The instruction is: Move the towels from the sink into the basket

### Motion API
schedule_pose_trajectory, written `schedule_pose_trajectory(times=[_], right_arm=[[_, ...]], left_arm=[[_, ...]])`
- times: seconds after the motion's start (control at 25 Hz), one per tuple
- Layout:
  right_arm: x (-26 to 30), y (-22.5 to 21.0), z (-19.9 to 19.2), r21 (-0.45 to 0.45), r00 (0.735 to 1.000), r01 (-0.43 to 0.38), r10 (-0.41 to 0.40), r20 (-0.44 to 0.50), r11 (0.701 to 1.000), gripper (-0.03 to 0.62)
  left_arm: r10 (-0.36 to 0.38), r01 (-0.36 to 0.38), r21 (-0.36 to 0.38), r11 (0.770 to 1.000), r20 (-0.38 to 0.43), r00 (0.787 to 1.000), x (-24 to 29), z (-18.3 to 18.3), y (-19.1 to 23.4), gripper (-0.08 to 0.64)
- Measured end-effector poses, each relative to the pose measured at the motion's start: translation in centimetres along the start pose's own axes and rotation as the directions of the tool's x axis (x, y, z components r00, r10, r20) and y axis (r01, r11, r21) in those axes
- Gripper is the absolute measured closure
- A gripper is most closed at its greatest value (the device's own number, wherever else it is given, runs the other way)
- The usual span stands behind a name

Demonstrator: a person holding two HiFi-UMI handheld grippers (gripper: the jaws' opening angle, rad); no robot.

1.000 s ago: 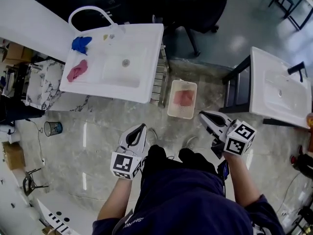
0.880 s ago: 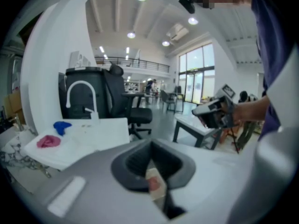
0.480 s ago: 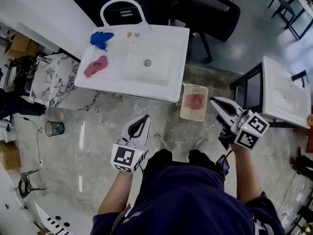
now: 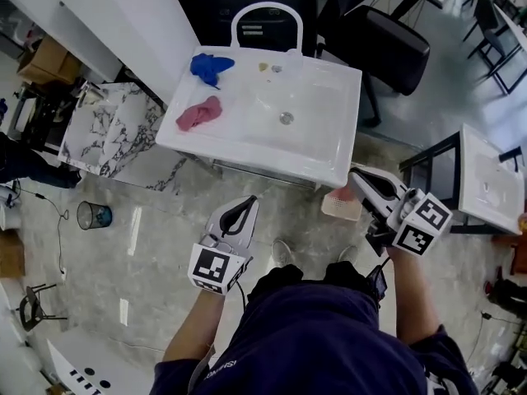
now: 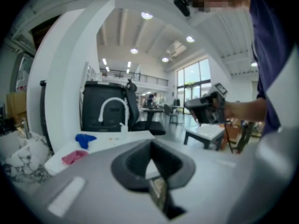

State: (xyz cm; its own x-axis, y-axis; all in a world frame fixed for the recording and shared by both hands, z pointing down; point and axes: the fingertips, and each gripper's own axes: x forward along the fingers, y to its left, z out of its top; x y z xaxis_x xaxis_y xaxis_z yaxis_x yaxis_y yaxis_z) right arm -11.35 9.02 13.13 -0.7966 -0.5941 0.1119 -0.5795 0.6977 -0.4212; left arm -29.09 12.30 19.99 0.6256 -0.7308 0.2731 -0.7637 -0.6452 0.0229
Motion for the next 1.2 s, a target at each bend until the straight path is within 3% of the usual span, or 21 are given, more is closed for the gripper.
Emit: schedule_pose_trajectory(times=[0.36,0.68,0.92,1.2], right_arm=[[8.0,2.4,1.0,-0.041,0.994,-0.096,0.094,-0.048,0.994,0.584],[13.8,0.8,2.8,-0.136,0.993,-0.108,0.101,-0.054,0.985,0.584],[17.7,-0.6,3.5,-0.103,0.976,-0.212,0.204,-0.079,0.972,0.584],[20.1,-3.1,4.0,-0.071,0.962,-0.261,0.254,-0.103,0.963,0.583]], left_arm=[[0.047,-0.047,-0.009,0.999,0.041,0.998,-0.9,1.5,4.9,0.557],[0.122,-0.122,-0.002,0.993,0.027,0.992,1.2,2.7,9.6,0.557],[0.174,-0.174,0.002,0.985,0.003,0.985,4.6,3.8,13.3,0.557],[0.199,-0.200,-0.006,0.980,-0.019,0.980,8.0,4.5,15.2,0.557]])
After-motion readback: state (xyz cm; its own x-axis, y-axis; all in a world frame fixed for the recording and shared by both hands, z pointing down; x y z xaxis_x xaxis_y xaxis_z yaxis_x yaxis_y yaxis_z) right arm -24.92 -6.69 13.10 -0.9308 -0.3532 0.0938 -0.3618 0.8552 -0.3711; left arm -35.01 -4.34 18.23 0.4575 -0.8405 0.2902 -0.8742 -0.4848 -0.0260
